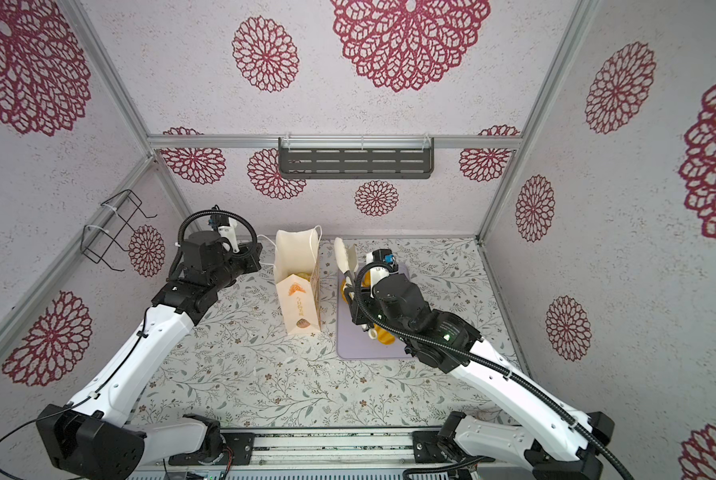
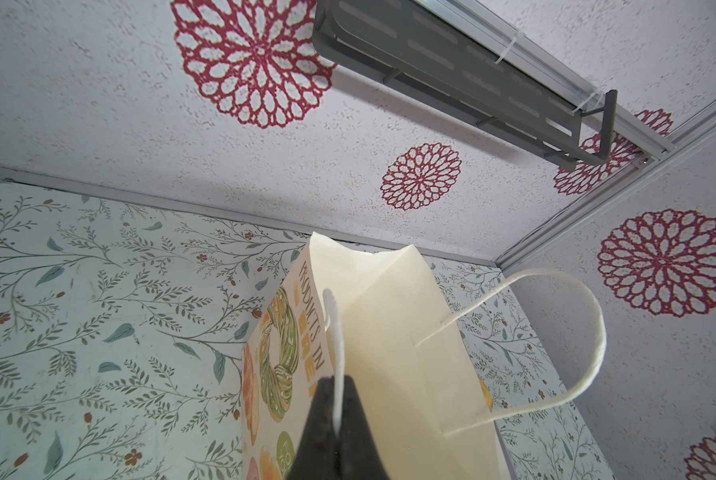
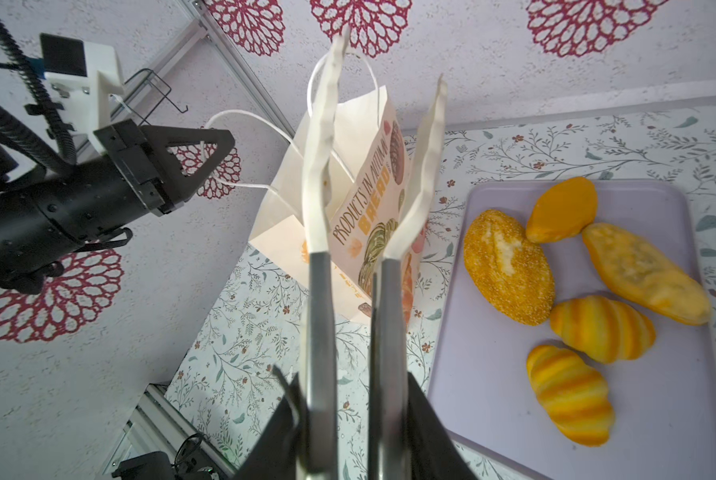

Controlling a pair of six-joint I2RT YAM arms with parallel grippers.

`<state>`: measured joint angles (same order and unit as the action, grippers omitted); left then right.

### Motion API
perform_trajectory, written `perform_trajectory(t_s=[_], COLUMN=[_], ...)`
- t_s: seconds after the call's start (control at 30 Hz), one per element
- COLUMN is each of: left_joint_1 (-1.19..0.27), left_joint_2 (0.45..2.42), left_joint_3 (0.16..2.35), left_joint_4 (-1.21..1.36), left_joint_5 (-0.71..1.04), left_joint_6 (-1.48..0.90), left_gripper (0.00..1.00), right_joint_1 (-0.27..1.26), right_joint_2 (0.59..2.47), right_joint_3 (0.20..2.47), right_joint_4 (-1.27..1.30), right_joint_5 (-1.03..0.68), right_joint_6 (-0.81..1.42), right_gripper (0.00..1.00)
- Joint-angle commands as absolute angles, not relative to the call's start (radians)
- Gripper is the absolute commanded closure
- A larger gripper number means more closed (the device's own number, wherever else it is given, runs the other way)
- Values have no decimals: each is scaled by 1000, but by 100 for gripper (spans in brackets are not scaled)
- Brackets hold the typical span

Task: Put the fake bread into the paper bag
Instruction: 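Withdraw the open tongs from the bag back over the tray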

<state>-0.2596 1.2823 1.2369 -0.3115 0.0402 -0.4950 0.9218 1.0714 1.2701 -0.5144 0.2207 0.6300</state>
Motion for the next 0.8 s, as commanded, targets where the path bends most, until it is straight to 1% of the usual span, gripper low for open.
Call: perform_trajectory(t_s=[0.0,0.3,0.43,0.77], left_joint_1=[-265,-264,-264,-265], left_joint_2=[1264,1276,1276,1283], left_joint_3=[1235,1236,1251,1249], left_joint_4=[-290,-296,-313,-314], left_joint_5=[45,37,28,23], left_joint_6=[-495,-488,-468,-466], left_gripper=[100,100,100,100], right_joint_1=[924,909,901,898], right_joint_2=[1023,994,992,979], right_joint_3=[1272,1208,1189,1105], right_joint_4=[-510,-650,-713,-754], right_joint_5=[295,362,368,350], right_joint_6=[641,597,590,496], right_gripper=[63,61,60,58])
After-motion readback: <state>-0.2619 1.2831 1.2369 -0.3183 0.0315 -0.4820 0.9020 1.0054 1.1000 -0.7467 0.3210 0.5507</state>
